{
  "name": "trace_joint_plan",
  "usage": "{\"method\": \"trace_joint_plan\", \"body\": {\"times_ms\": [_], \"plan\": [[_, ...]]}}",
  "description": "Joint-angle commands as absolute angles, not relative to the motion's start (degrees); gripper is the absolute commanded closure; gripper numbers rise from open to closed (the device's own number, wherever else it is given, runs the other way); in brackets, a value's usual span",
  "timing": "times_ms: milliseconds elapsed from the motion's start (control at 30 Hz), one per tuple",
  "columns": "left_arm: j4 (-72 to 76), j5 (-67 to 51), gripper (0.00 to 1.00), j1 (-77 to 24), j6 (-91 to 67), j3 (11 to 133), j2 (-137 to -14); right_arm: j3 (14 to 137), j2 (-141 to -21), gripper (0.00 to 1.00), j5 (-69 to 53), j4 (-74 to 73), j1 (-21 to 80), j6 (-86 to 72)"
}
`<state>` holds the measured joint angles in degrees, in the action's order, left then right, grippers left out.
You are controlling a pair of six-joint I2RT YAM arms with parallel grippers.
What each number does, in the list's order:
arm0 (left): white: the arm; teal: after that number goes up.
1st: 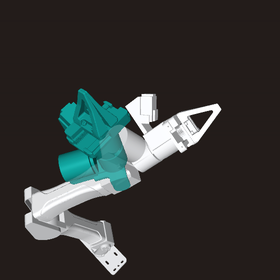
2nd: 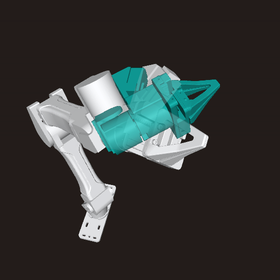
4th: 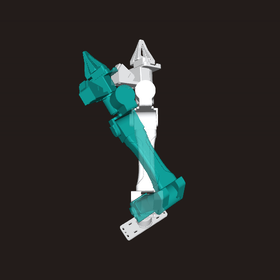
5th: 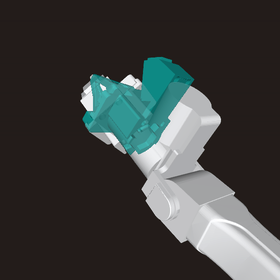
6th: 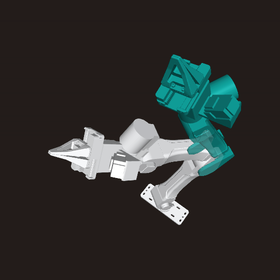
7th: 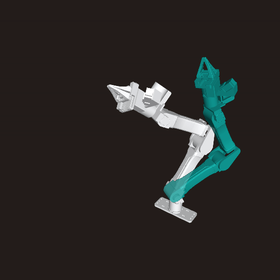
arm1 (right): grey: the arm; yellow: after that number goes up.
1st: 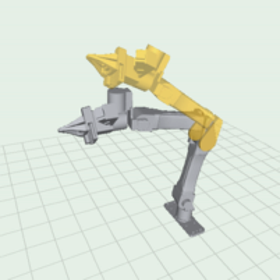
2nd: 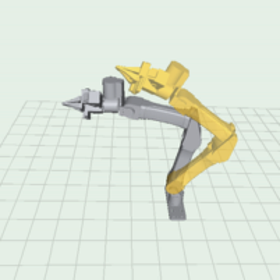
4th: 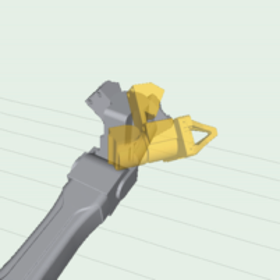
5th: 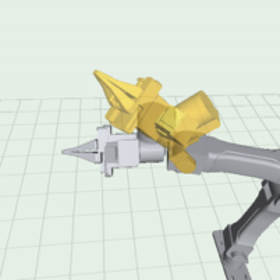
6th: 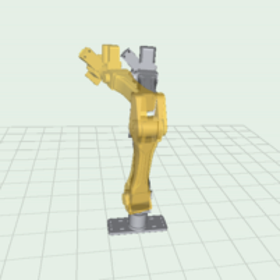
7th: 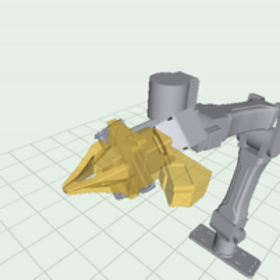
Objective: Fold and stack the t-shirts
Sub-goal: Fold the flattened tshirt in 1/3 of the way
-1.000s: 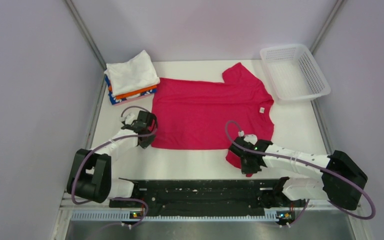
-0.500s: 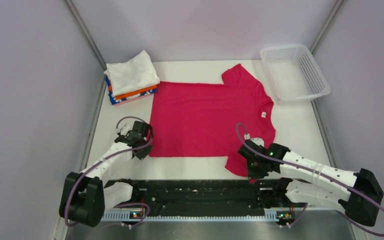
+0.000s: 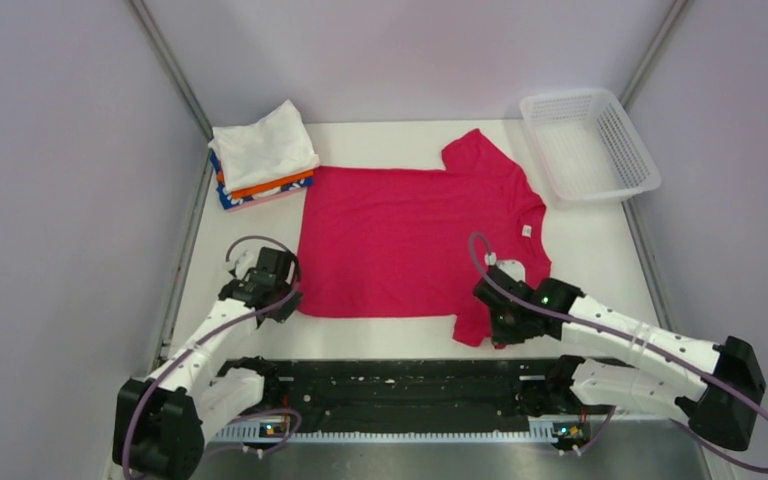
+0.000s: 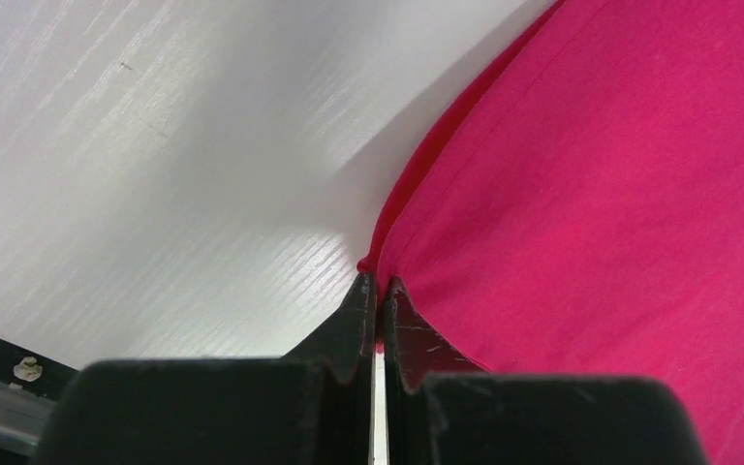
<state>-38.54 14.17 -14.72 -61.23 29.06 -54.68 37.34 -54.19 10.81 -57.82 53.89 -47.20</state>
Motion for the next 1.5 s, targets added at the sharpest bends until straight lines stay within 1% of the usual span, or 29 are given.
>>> {"method": "trace_joint_plan", "body": {"times_ms": [0, 100, 333, 467, 600, 733, 967, 1133, 1233, 1300, 1333, 1367, 1400, 1433, 1467], "plan": [[-34.2, 13.2, 1.00, -14.7, -61.9, 33.3, -56.6, 44.9, -57.9, 1.00, 22.5, -54.0, 53.9, -45.4], [-33.6, 13.9, 1.00, -14.7, -61.5, 37.1, -59.6, 48.0, -60.2, 1.00, 25.5, -50.8, 51.3, -43.2], [-33.0, 15.7, 1.00, -13.8, -59.9, 44.3, -67.3, 53.6, -63.9, 1.00, 24.6, -41.5, 42.3, -35.5], [-32.3, 14.9, 1.00, -11.6, -58.8, 48.1, -72.0, 57.4, -66.6, 1.00, 26.6, -40.0, 38.2, -32.2], [-31.0, 12.8, 1.00, -9.1, -58.0, 50.5, -75.2, 60.1, -69.1, 1.00, 24.0, -36.8, 34.1, -28.8], [-30.8, 12.7, 1.00, -7.6, -57.1, 53.3, -77.5, 62.7, -71.4, 1.00, 24.0, -35.2, 31.2, -25.8], [-29.2, 12.6, 1.00, -6.4, -55.1, 57.3, -81.3, 66.4, -76.8, 1.00, 18.7, -30.4, 26.1, -17.5], [-27.7, 14.0, 1.00, -6.0, -53.7, 60.0, -85.7, 70.1, -83.5, 1.00, 15.1, -27.5, 22.6, -8.1], [-26.9, 14.3, 1.00, -5.6, -53.2, 61.9, -89.0, 73.2, -88.3, 1.00, 10.5, -25.0, 19.0, -3.6], [-26.7, 14.2, 1.00, -5.2, -53.1, 63.4, -91.5, 75.1, -92.0, 1.00, 7.0, -22.0, 17.8, 2.9], [-26.5, 14.2, 0.92, -5.1, -52.9, 64.3, -92.9, 76.3, -94.0, 1.00, 5.1, -21.2, 17.6, 7.4], [-26.7, 14.5, 0.81, -5.0, -52.6, 65.8, -94.3, 77.6, -96.7, 1.00, 3.4, -20.7, 17.4, 13.1], [-26.8, 15.0, 0.68, -4.9, -52.4, 67.0, -95.5, 79.4, -99.6, 1.00, 1.9, -20.6, 17.1, 16.8], [-27.0, 15.4, 0.58, -4.7, -52.1, 68.2, -96.7, 81.7, -102.6, 1.00, 1.8, -20.6, 16.8, 19.8], [-27.6, 15.4, 0.53, -4.5, -51.8, 69.6, -97.7, 84.8, -105.8, 1.00, 2.9, -20.6, 16.6, 21.6]]}}
